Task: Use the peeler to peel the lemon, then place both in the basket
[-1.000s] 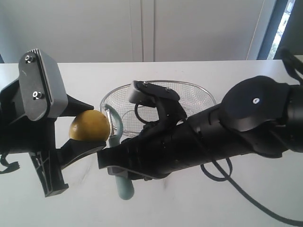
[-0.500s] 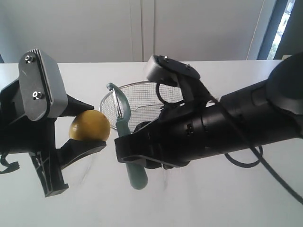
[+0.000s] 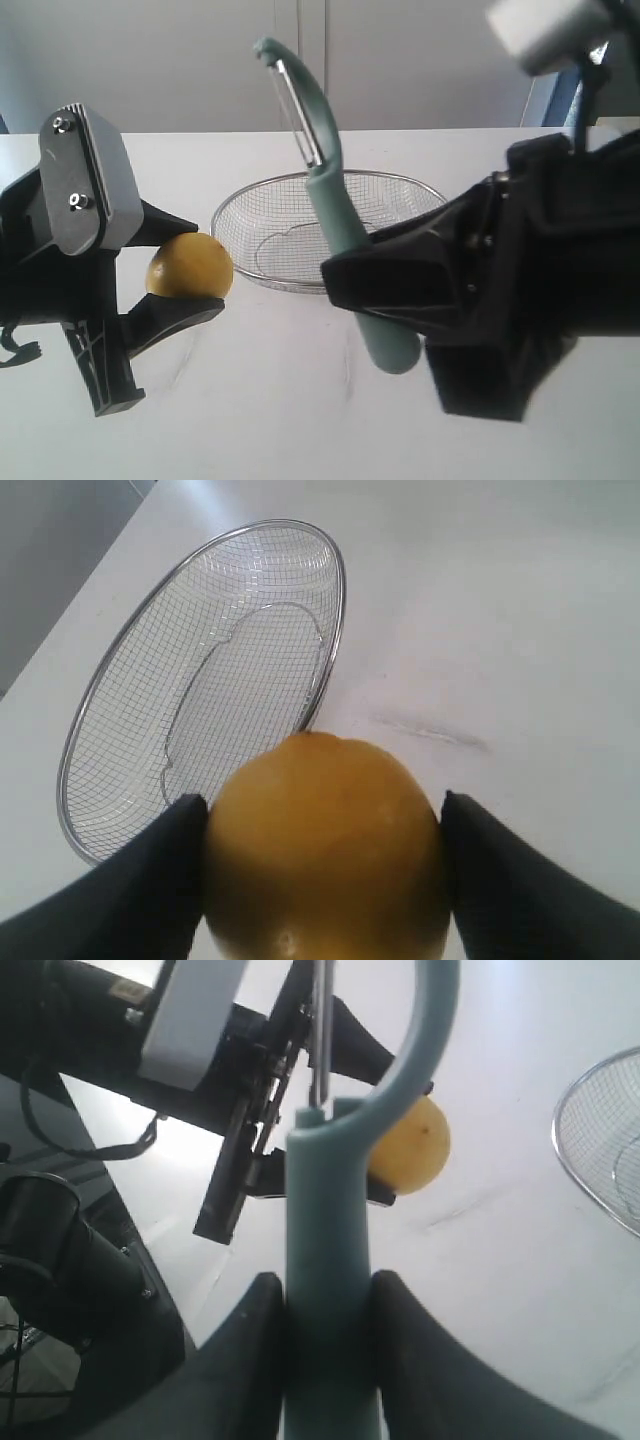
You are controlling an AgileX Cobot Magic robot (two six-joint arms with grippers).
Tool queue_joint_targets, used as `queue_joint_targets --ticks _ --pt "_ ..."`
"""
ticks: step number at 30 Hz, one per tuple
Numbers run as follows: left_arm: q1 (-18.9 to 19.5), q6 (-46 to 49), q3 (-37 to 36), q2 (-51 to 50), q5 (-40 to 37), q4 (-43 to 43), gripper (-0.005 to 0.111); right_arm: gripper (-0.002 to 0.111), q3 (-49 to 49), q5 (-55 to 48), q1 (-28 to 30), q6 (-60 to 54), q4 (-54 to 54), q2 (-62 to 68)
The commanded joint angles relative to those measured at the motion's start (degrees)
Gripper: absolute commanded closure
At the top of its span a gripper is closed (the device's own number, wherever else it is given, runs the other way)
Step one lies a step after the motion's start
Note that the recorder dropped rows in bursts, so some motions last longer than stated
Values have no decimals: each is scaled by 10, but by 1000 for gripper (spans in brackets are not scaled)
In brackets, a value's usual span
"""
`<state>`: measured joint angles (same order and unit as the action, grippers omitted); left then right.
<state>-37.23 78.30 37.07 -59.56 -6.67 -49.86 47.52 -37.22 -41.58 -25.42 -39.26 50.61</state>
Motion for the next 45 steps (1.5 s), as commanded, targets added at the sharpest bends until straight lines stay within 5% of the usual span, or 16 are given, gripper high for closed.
queue_joint_targets --ticks 1,12,22,25,28,32,45 --pt "-1 -2 -3 2 -4 -16 107 108 4 -26 5 104 97 -38" --pt "-1 -2 -3 2 -5 -16 107 108 -101 59 5 147 157 -29" --pt "-1 -2 -3 2 -5 -16 107 108 -129 198 7 153 131 177" --pt "-1 -2 -3 2 -5 -16 107 108 -116 209 7 95 43 259" --pt "-1 -2 -3 2 -5 -16 107 108 -89 156 7 -159 -243 311" --pt "-1 -2 -3 2 -5 -16 107 108 -80 75 7 -378 -494 349" --pt "-1 -2 -3 2 -5 -16 107 108 -70 30 5 -391 -522 353"
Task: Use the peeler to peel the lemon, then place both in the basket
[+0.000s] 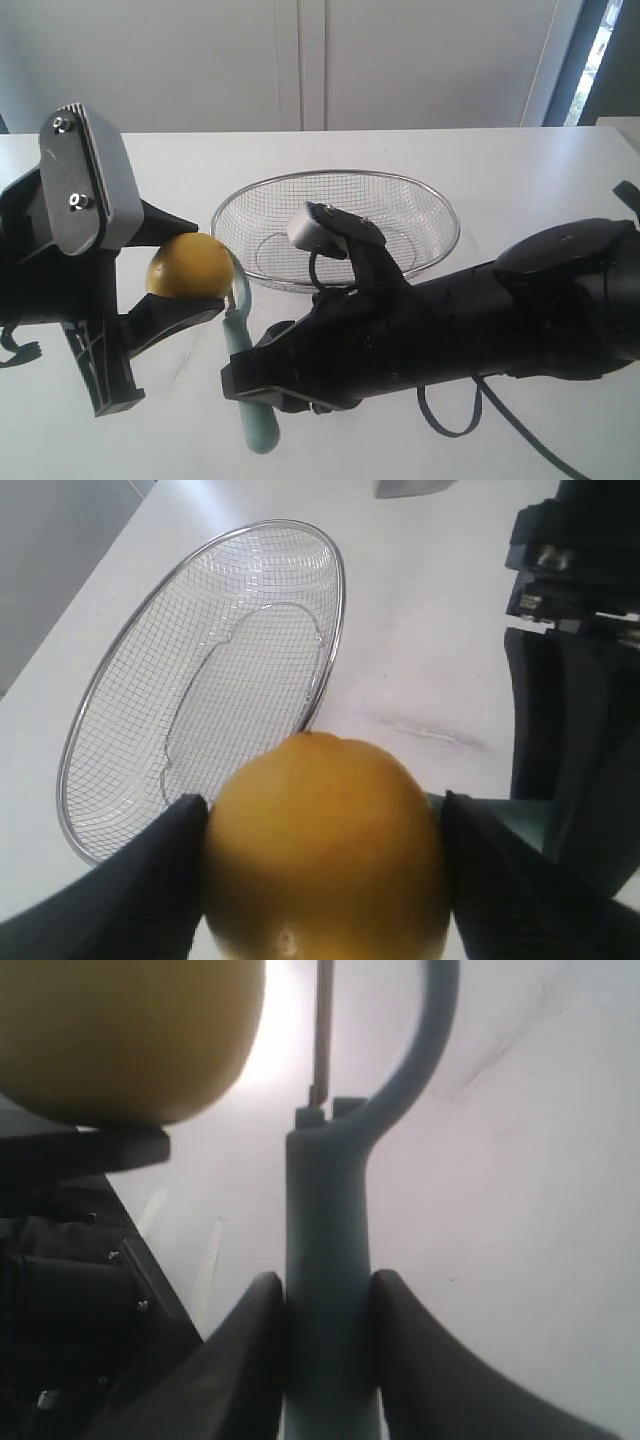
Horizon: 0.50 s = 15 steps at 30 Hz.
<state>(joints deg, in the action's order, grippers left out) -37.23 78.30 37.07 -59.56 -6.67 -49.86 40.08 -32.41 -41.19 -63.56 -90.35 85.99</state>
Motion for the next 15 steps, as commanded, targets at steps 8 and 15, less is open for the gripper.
queue_joint_targets --ticks 8,15 --pt "-1 -2 -3 2 -5 -16 107 108 4 1 1 -7 -17 -1" --pt "-1 -2 -3 2 -4 -16 107 108 4 8 1 -7 -16 -10"
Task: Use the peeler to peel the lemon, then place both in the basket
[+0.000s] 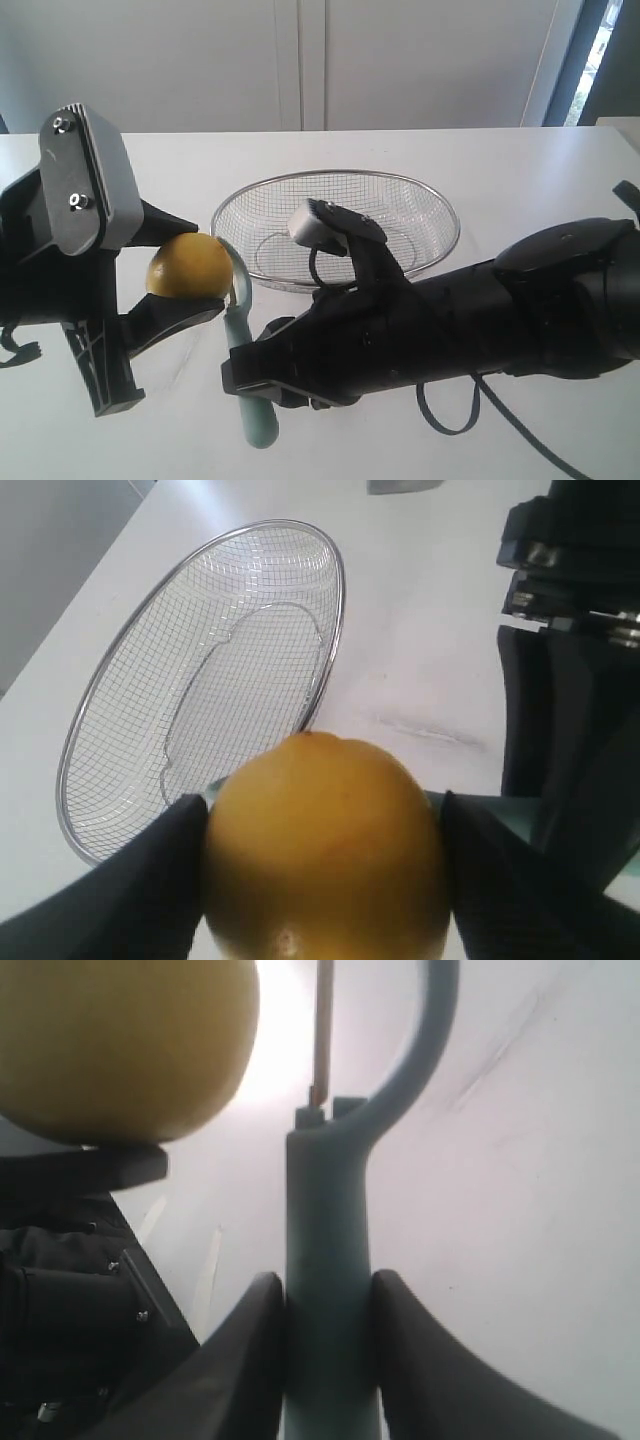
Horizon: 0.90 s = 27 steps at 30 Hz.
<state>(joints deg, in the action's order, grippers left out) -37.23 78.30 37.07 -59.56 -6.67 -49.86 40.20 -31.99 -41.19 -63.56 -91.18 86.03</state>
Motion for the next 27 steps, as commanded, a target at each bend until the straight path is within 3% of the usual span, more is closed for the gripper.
queue_joint_targets --ticks 1,13,27 --pt "-1 -2 -3 2 -4 -16 107 108 3 5 1 -7 -6 -16" --pt "-1 -2 -3 2 -4 -16 107 108 3 23 1 -5 3 -64" --pt "-1 -2 -3 2 -4 -16 107 108 3 23 1 103 121 -180"
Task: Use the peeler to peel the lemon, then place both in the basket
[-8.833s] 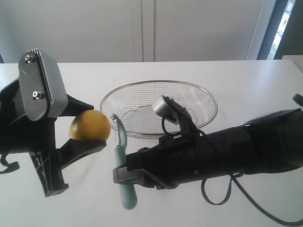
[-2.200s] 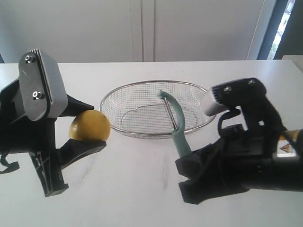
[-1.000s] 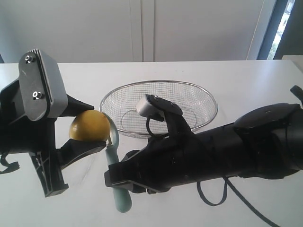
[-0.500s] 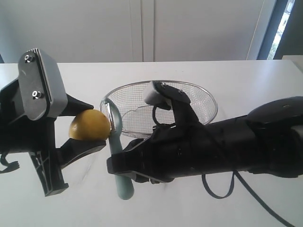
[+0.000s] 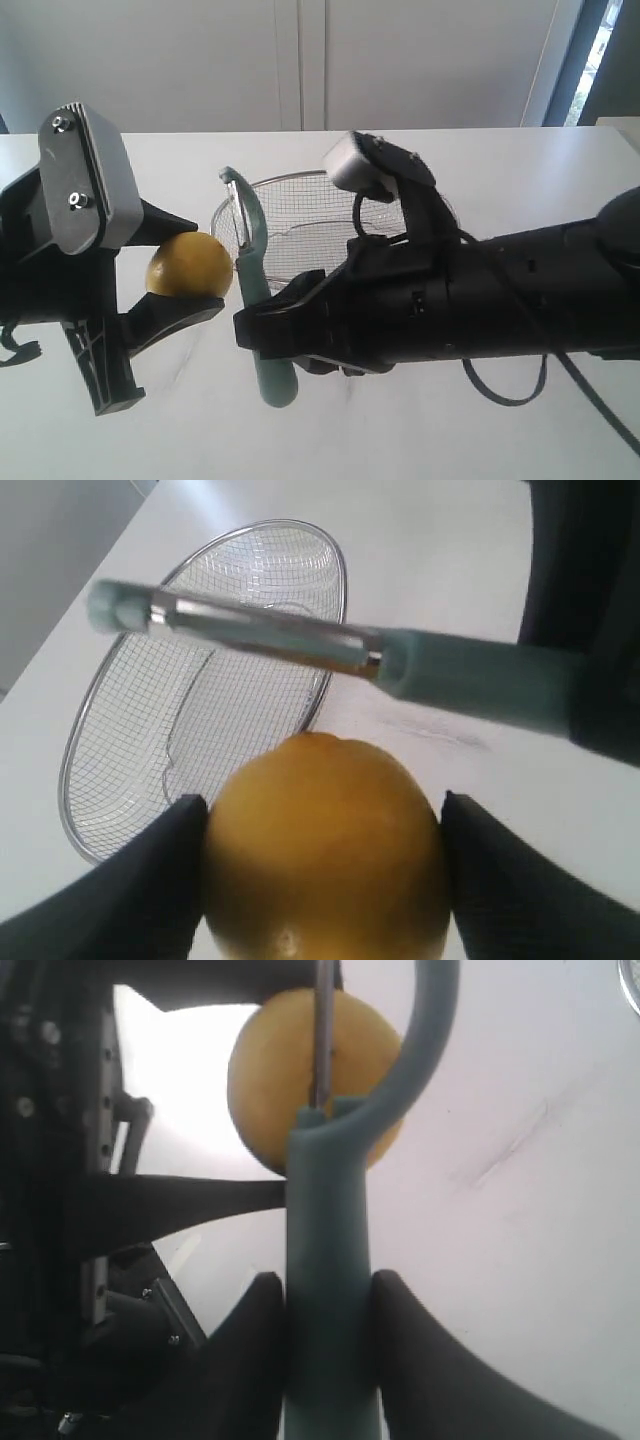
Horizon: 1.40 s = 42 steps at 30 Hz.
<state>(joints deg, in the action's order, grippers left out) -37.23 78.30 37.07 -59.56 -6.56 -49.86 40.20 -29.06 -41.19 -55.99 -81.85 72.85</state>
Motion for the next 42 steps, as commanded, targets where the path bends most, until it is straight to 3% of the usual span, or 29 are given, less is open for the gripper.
queue_joint_targets --ticks 1,13,17,23,33,42 --pt "-1 -2 -3 2 -5 -16 107 108 3 -6 1 33 38 -62" --pt "-1 -2 -3 2 -6 -16 107 108 3 14 1 81 252 -337" --pt "-1 -2 -3 2 -6 -16 107 108 3 40 1 187 331 -402" --pt "-1 -2 -3 2 -7 -16 107 108 3 26 1 307 453 -424" --pt "-1 -2 -3 2 -7 -16 107 108 3 19 1 306 552 -424" --pt "-1 -2 -3 2 -19 -18 107 108 3 88 1 308 689 -424"
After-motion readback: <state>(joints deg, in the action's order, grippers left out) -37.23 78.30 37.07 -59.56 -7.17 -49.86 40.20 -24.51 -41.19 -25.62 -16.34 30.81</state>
